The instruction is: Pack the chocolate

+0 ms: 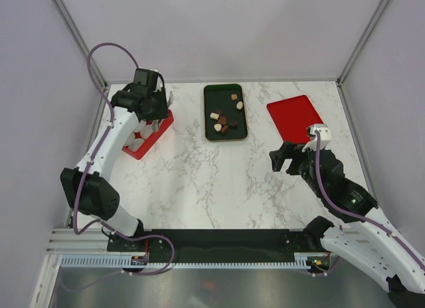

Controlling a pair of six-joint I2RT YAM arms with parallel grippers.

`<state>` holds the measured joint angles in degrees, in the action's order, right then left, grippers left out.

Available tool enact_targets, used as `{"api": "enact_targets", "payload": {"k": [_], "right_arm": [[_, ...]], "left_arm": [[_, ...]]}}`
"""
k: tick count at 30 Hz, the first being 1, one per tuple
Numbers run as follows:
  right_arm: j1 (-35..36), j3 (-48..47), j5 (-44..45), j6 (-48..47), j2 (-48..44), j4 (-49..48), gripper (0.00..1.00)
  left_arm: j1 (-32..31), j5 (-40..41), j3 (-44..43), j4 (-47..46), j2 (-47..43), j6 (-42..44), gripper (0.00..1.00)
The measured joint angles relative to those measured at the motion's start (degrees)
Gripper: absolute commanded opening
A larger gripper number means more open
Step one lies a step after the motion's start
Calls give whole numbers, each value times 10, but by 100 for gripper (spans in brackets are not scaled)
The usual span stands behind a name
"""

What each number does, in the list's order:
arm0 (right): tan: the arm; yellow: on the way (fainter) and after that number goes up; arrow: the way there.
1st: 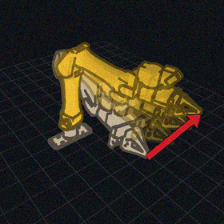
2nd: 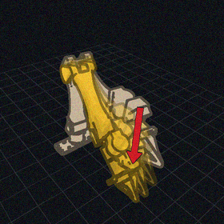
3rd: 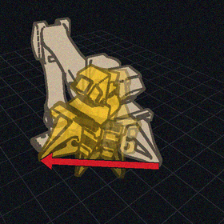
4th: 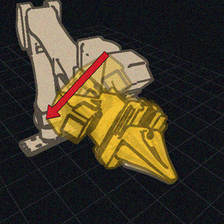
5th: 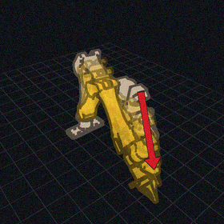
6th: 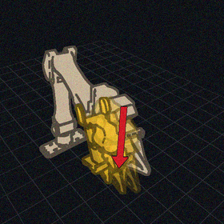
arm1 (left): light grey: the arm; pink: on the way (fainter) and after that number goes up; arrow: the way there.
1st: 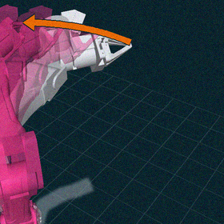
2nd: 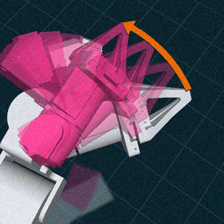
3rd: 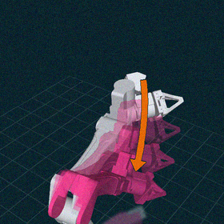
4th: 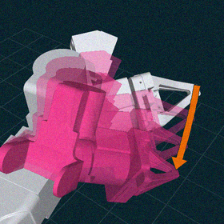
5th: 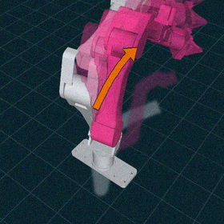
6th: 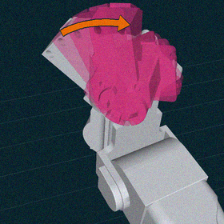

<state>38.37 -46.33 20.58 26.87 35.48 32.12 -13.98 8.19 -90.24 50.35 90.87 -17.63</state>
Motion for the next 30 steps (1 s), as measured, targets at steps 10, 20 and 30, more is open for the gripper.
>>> {"api": "enact_targets", "payload": {"k": [10, 20, 30], "right_arm": [[0, 0, 0, 9, -5, 1, 96], [0, 0, 1, 9, -14, 8, 96], [0, 0, 3, 9, -16, 14, 96]], "left_arm": [[-160, -22, -70, 1, 18, 2, 49], [-213, -26, -34, 2, 72, -12, 50], [-224, -27, 23, -13, 71, -20, 51]]}}
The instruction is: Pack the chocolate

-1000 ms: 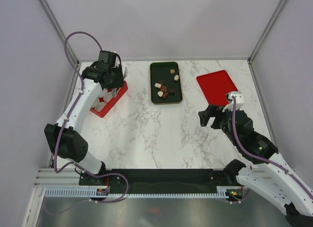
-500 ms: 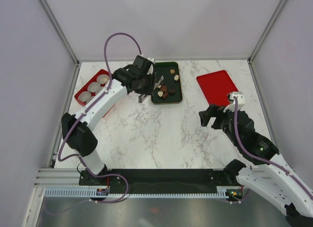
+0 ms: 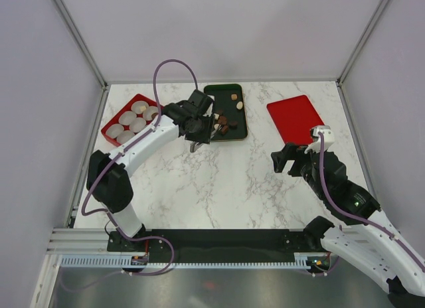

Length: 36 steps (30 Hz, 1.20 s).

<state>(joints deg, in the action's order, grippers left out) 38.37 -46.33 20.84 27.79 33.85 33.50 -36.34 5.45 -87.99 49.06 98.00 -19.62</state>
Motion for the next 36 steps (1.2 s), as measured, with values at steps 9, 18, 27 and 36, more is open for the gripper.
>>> {"api": "enact_targets", "payload": {"k": [9, 18, 27, 36], "right_arm": [[0, 0, 3, -1, -1, 0, 96], [0, 0, 7, -2, 0, 0, 96], [0, 0, 7, -2, 0, 0, 96], [0, 1, 11, -2, -2, 0, 96]], "left_arm": [[0, 5, 2, -12, 38, -4, 49], [0, 10, 1, -16, 69, -5, 49], [0, 11, -24, -28, 101, -5, 45], [0, 12, -25, -28, 102, -5, 41]]}}
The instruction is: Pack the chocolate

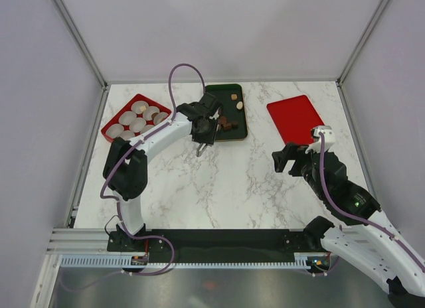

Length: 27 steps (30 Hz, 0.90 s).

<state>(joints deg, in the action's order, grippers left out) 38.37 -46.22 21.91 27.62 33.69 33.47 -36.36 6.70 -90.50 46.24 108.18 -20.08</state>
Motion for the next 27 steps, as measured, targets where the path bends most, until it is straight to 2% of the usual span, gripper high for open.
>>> {"api": "enact_targets", "payload": {"k": [8, 16, 19, 27], "right_arm": [[0, 3, -1, 0, -4, 0, 96], [0, 4, -1, 1, -11, 0, 97], [0, 4, -3, 1, -11, 0, 96], [0, 10, -7, 0, -11, -1, 96]], "left_arm": [[0, 7, -14, 32, -24, 0, 39], [13, 8, -73, 65, -76, 0, 38], [48, 7, -80, 73, -93, 0, 38], [216, 22, -61, 80, -121, 0, 38]]}}
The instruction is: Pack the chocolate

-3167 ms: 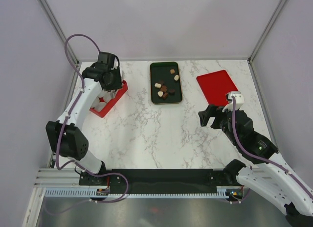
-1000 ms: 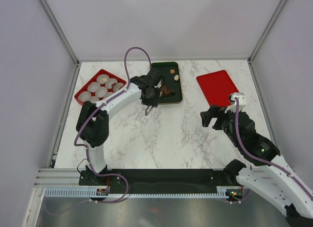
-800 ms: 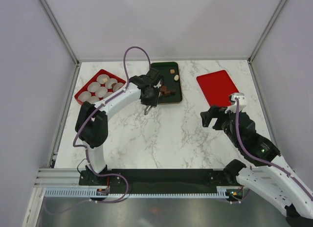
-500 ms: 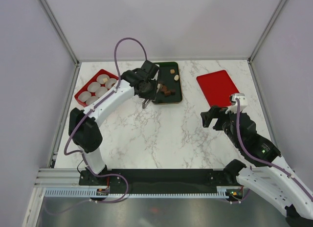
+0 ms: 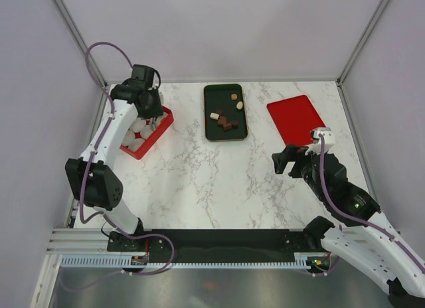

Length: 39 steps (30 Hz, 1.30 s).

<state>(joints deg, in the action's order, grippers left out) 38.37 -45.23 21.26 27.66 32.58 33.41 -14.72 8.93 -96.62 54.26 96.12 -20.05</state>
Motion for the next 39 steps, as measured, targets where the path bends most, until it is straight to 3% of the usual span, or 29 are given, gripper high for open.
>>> {"api": "enact_targets", "payload": {"k": [5, 11, 39], "right_arm": [[0, 9, 0, 0, 0, 0, 96], [0, 10, 0, 0, 0, -3, 97], [0, 10, 2, -12, 5, -5, 97]], "left_arm": [[101, 7, 49, -9, -22, 0, 38], [169, 12, 89, -19, -25, 0, 38], [193, 21, 89, -63, 54, 0, 46]]}}
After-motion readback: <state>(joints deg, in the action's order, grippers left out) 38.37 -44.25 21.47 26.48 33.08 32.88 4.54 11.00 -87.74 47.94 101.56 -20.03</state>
